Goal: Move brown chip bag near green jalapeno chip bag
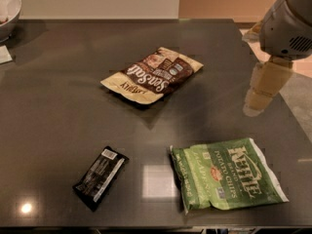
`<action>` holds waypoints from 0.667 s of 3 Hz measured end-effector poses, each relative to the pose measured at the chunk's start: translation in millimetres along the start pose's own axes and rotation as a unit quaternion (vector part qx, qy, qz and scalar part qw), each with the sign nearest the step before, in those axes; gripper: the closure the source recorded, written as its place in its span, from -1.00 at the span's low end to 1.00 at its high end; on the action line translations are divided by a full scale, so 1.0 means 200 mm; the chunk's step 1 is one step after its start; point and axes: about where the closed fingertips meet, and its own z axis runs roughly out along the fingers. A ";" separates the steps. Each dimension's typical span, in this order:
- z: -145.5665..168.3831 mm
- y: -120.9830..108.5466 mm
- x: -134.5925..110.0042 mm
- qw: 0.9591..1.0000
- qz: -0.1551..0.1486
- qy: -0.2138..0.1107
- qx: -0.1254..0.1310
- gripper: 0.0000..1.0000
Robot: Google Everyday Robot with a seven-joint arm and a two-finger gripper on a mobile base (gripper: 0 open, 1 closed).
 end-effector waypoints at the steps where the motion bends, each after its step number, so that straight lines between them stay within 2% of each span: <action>1: 0.13 -0.11 -0.13 0.999 -0.034 -0.030 -0.005 -1.00; 2: 0.26 -0.24 -0.24 0.995 -0.072 -0.062 -0.010 -1.00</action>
Offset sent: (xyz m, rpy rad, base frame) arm 0.1134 0.0736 -0.0415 0.1273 -0.0514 0.2878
